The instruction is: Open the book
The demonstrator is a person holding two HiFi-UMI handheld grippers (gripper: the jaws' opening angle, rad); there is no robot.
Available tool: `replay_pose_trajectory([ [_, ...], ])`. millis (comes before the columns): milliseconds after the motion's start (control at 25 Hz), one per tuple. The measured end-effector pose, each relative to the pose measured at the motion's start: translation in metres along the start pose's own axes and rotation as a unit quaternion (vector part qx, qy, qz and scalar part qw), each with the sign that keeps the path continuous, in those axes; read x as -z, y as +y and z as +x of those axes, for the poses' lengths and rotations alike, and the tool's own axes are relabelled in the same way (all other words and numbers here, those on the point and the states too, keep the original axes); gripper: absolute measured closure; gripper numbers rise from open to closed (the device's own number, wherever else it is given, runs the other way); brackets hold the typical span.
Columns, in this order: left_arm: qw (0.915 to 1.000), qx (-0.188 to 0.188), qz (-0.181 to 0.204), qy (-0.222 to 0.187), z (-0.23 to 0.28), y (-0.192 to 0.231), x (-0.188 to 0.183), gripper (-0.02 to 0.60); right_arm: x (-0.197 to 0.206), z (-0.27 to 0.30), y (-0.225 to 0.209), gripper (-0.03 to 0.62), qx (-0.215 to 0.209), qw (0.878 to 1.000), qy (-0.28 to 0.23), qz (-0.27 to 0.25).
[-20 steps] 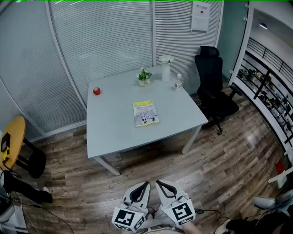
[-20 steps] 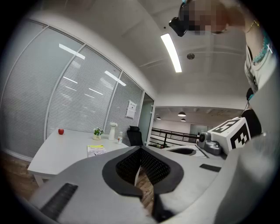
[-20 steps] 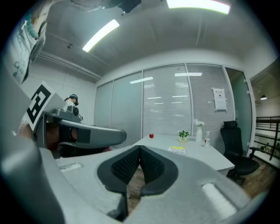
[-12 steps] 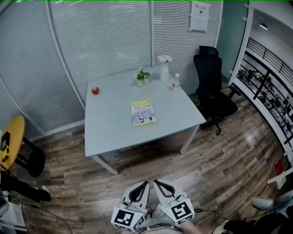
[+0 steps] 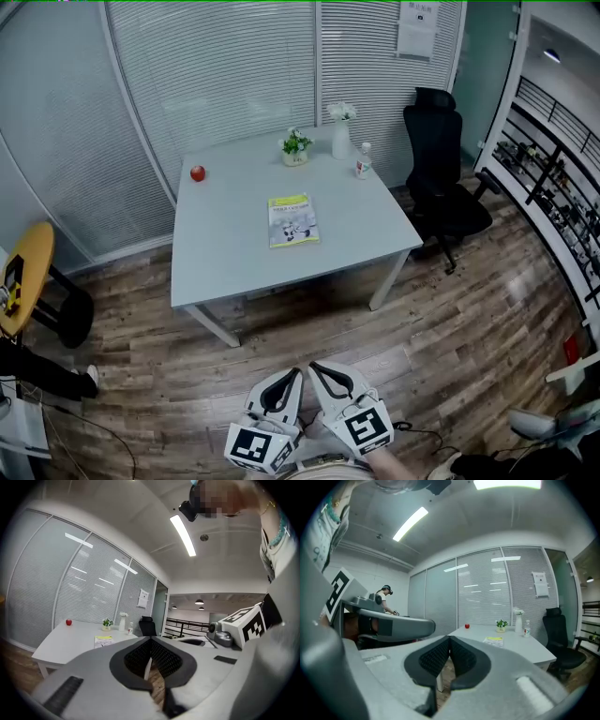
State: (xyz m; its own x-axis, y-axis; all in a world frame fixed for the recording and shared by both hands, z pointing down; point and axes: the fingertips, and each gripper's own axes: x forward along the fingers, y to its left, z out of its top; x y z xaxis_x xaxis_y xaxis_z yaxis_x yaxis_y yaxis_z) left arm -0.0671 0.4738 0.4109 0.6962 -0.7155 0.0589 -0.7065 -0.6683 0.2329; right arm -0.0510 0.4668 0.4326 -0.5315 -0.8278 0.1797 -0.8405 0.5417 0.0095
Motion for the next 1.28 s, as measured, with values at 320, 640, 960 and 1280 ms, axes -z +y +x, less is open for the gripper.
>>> replay_pose_trajectory([
  [320,1.0000,0.001,-0.008,0.003,0.015,0.012,0.008,0.583,0.010,0.008,-0.017,0.591,0.009,1.000,0.006,0.001],
  [640,0.9995,0.028,-0.003,0.010,0.061,0.054,-0.003,0.583,-0.003,0.056,-0.049,0.591,0.034,0.999,0.007,0.002],
  [960,0.9983,0.056,0.004,0.018,0.105,0.107,-0.014,0.583,-0.001,0.120,-0.077,0.591,0.051,0.999,0.002,-0.002],
  [1280,0.9975,0.067,-0.001,0.021,0.134,0.155,-0.024,0.583,-0.011,0.175,-0.094,0.591,0.062,0.998,0.013,0.004],
])
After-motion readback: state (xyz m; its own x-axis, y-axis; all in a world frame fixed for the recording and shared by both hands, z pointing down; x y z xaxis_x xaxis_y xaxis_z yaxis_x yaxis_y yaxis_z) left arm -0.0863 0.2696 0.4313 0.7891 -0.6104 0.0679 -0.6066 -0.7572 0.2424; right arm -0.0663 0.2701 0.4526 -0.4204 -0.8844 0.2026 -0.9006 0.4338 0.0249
